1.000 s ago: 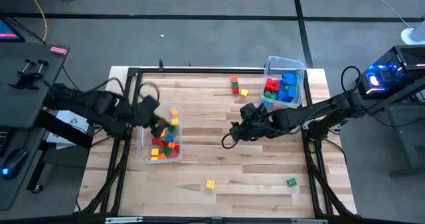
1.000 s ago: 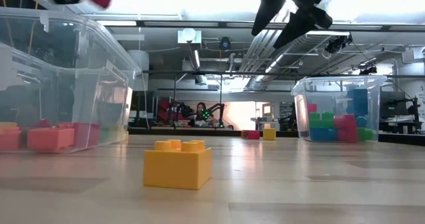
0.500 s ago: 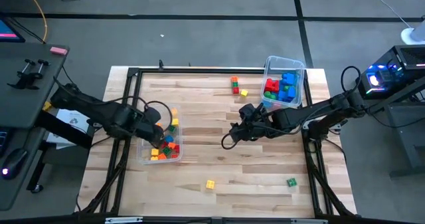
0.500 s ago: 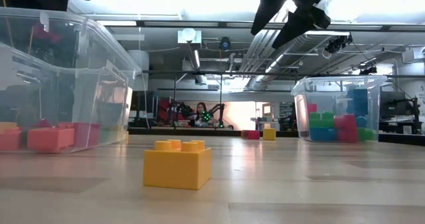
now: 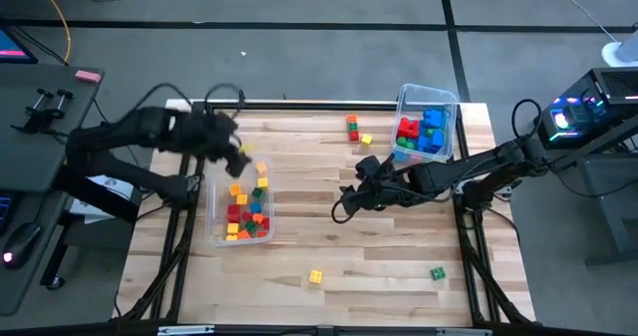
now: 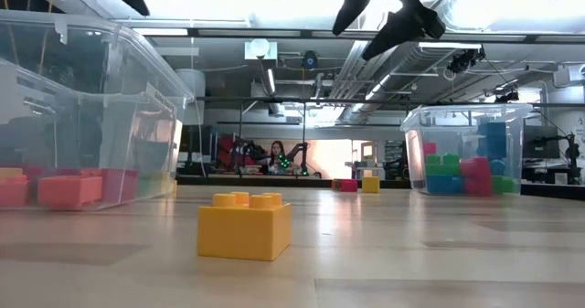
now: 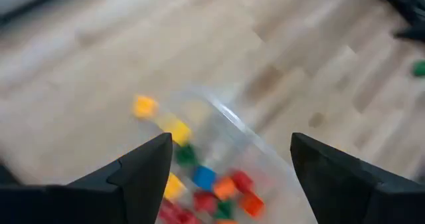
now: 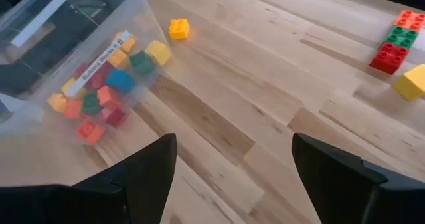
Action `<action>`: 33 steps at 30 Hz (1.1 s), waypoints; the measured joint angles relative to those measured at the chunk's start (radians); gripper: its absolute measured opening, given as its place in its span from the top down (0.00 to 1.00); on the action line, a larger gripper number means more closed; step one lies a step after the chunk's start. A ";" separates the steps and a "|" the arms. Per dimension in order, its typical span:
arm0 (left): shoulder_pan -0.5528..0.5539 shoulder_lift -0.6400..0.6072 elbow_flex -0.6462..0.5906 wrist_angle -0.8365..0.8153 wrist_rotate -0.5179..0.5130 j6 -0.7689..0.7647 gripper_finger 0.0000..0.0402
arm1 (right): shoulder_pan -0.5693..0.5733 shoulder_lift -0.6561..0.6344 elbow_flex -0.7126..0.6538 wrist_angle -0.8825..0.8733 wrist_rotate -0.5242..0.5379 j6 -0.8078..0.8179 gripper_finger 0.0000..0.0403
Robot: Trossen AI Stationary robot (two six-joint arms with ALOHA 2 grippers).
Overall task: Sort blocks by size
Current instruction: Put the small yellow game piece into the left transparent bin
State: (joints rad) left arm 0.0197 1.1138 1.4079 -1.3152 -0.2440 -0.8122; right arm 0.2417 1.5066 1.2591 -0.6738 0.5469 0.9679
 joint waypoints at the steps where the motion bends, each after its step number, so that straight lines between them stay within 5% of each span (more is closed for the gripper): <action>1: 0.051 0.005 0.011 -0.002 -0.004 0.057 0.27 | 0.000 0.000 0.000 0.003 -0.001 0.000 0.27; 5: 0.338 0.076 -0.001 0.009 -0.054 0.293 0.27 | -0.008 0.000 0.000 0.016 -0.002 0.017 0.27; 8: 0.535 0.185 -0.081 0.070 0.116 0.441 0.27 | -0.020 0.000 0.000 0.036 -0.010 0.020 0.27; 16: 0.647 0.432 -0.227 0.352 0.495 0.511 0.27 | -0.030 0.000 0.000 0.065 -0.037 0.022 0.27; 23: 0.639 0.584 -0.249 0.298 0.471 0.589 0.27 | -0.030 0.000 0.000 0.069 -0.041 0.026 0.27; 33: 0.594 0.607 -0.277 0.291 0.199 0.623 0.27 | -0.030 0.000 0.000 0.069 -0.047 0.025 0.27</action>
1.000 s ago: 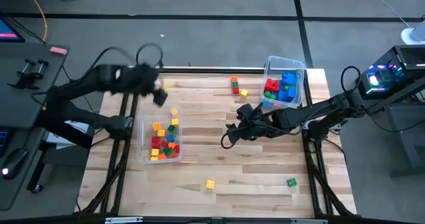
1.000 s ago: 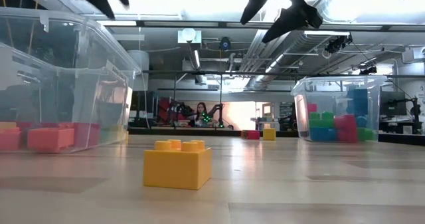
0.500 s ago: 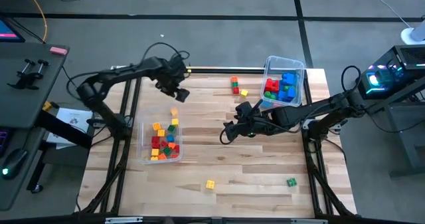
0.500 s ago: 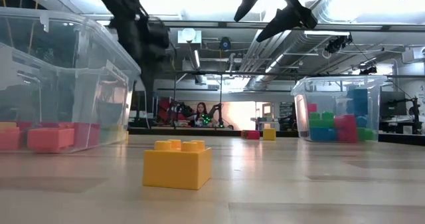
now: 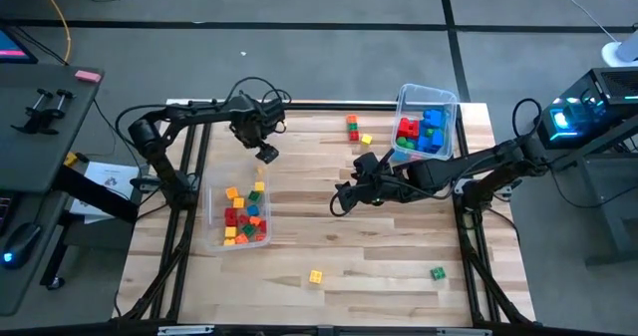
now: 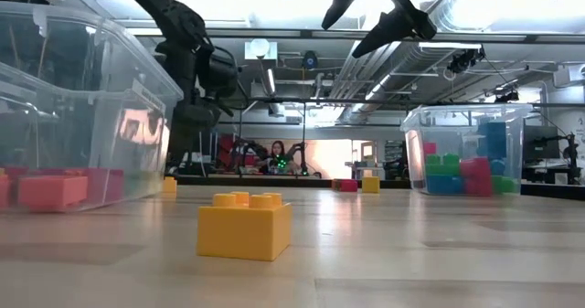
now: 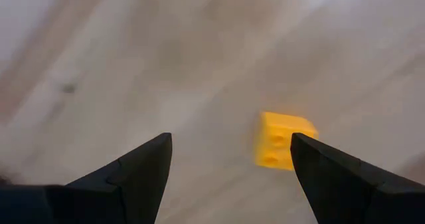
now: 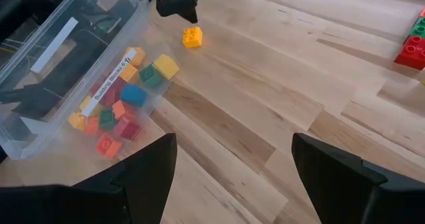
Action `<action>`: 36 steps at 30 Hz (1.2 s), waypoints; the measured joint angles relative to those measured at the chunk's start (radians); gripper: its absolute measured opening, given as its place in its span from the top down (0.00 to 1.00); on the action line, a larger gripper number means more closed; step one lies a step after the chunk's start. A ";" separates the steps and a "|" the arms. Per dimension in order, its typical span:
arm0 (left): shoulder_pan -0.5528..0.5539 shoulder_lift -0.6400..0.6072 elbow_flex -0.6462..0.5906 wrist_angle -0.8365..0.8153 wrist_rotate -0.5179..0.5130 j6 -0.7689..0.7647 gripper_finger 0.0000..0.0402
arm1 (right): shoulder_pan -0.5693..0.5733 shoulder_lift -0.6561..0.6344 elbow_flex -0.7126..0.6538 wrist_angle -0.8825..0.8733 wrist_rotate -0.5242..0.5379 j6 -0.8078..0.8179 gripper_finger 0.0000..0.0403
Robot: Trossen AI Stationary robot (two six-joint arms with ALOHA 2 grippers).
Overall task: Sort blocks by size
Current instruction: Put the small yellow game piece into the left transparent bin
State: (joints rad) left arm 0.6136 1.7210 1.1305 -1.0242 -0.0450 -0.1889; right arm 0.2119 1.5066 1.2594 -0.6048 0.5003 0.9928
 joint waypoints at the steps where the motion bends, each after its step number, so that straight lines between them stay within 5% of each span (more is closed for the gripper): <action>1: 0.000 0.000 0.000 0.000 -0.021 0.003 0.27 | 0.000 0.000 0.000 0.000 0.000 -0.003 0.27; 8: 0.001 0.006 0.000 0.038 0.048 0.084 0.27 | 0.000 0.000 0.000 0.000 0.000 -0.005 0.27; 18: 0.059 0.087 0.000 0.074 0.118 -0.294 0.27 | 0.000 0.000 0.000 0.000 -0.001 -0.006 0.27; 23: 0.025 0.067 -0.005 0.030 0.012 -0.356 0.27 | 0.000 0.000 0.000 -0.004 -0.002 -0.007 0.27; 36: 0.028 -0.049 -0.169 0.113 0.046 -0.451 0.27 | 0.000 0.000 0.000 -0.027 -0.013 -0.058 0.27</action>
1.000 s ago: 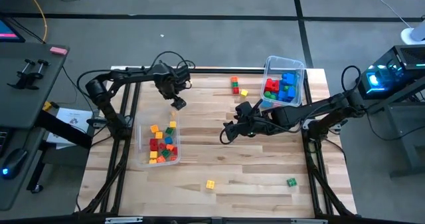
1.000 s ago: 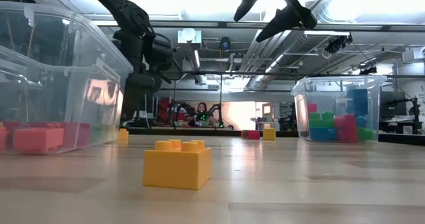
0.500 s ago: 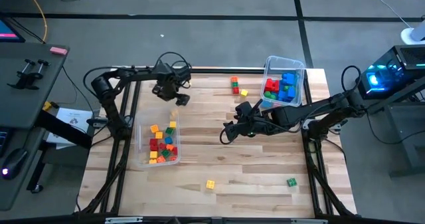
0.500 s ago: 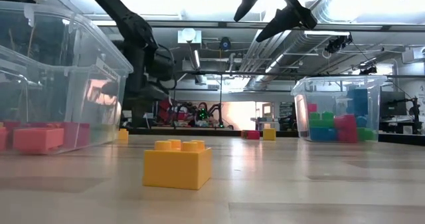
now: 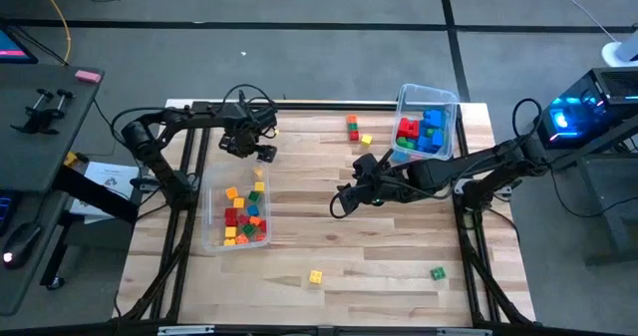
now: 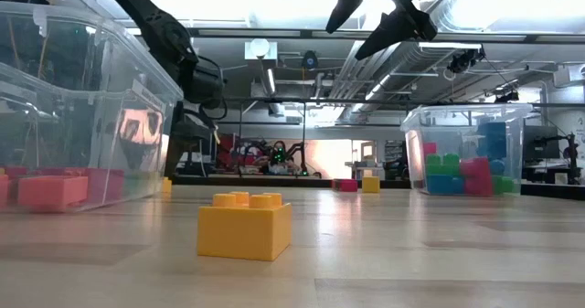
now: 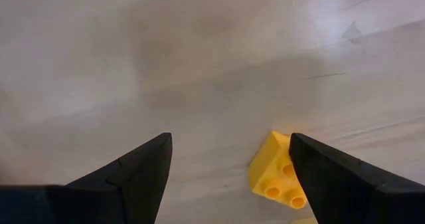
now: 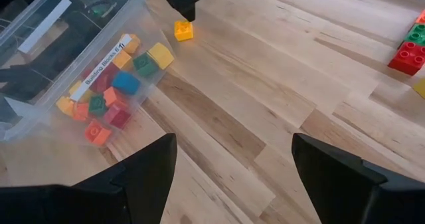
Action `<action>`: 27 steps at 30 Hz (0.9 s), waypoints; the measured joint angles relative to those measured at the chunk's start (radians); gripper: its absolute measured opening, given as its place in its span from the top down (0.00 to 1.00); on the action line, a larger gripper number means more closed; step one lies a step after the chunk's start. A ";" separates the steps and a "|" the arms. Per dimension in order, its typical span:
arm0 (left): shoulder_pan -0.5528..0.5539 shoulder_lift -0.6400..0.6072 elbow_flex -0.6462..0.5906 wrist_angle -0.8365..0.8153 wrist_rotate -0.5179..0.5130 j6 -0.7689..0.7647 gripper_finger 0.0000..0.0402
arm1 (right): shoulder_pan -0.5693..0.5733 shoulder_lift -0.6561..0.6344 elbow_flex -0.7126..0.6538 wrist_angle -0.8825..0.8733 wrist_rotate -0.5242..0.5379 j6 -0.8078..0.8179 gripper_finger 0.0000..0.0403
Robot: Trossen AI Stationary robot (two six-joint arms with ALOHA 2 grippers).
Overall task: Sort blocks by size
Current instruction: Put the small yellow game piece into the left transparent bin
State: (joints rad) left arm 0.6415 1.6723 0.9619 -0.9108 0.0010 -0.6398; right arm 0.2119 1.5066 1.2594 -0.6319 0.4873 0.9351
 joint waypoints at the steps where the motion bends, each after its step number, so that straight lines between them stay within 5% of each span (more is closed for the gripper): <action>1: 0.000 -0.003 0.000 0.002 -0.001 0.000 0.27 | 0.000 0.000 0.000 0.000 0.000 -0.001 0.27; 14: 0.009 -0.112 0.000 -0.072 0.081 0.413 0.27 | -0.010 0.000 0.000 -0.002 0.000 -0.002 0.27; 27: 0.005 -0.065 -0.067 0.067 0.037 0.375 0.27 | -0.009 0.000 0.000 0.000 -0.001 0.006 0.27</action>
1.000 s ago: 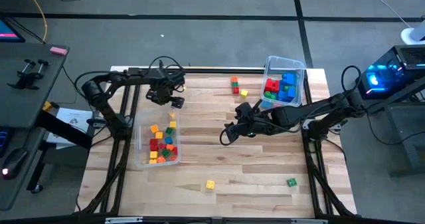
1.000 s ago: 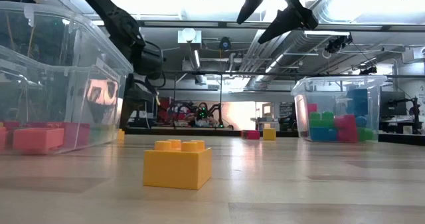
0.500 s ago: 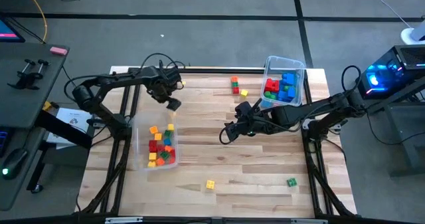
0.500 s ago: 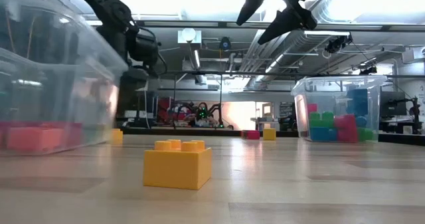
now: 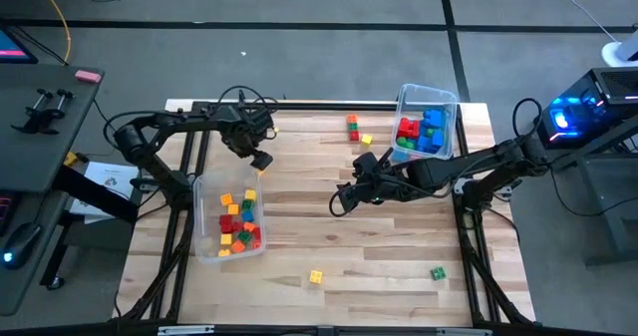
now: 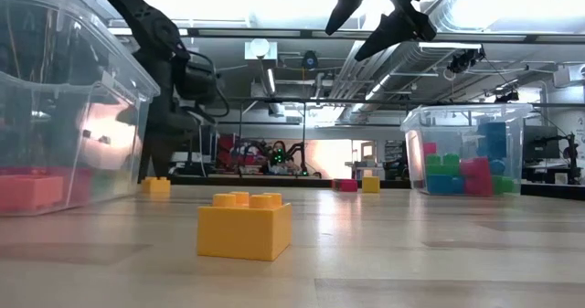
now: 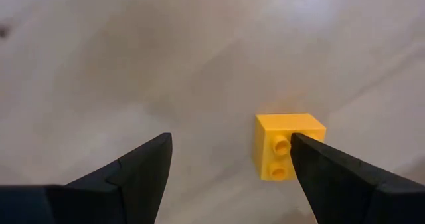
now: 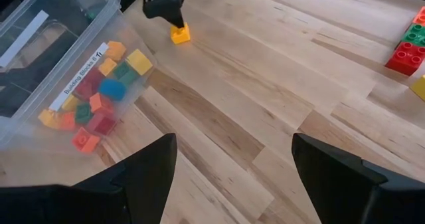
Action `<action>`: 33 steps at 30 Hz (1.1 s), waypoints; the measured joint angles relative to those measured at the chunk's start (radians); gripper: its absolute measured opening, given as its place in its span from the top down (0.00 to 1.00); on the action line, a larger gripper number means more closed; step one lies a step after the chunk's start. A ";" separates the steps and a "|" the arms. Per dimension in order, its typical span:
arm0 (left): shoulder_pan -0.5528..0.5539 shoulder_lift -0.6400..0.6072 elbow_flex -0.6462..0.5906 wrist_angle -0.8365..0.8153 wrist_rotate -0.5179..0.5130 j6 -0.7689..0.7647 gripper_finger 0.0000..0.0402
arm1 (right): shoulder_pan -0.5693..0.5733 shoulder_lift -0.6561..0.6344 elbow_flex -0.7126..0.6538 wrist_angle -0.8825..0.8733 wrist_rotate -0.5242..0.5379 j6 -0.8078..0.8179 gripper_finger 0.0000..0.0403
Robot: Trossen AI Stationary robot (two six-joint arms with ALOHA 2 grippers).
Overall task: Sort blocks by size
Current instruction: Put the small yellow game piece into the left transparent bin
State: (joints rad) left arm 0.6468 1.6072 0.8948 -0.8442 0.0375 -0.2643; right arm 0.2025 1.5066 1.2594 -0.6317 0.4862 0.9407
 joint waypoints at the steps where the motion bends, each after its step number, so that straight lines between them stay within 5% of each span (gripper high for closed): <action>1: 0.000 0.002 0.000 0.008 -0.012 -0.008 0.27 | 0.000 0.000 0.000 0.000 0.000 0.001 0.27; 12: 0.043 0.015 0.049 0.108 -0.146 0.005 0.27 | 0.000 0.000 0.000 0.004 0.000 0.002 0.27; 20: 0.049 -0.006 0.158 0.046 -0.067 0.163 0.27 | 0.000 0.000 0.000 0.004 0.000 0.003 0.27; 33: 0.015 0.027 0.048 0.169 -0.065 0.099 0.27 | 0.000 0.000 0.000 0.000 0.000 0.000 0.27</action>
State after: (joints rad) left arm 0.6614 1.6344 0.9426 -0.6752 -0.0273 -0.1653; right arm 0.2028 1.5066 1.2594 -0.6320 0.4862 0.9403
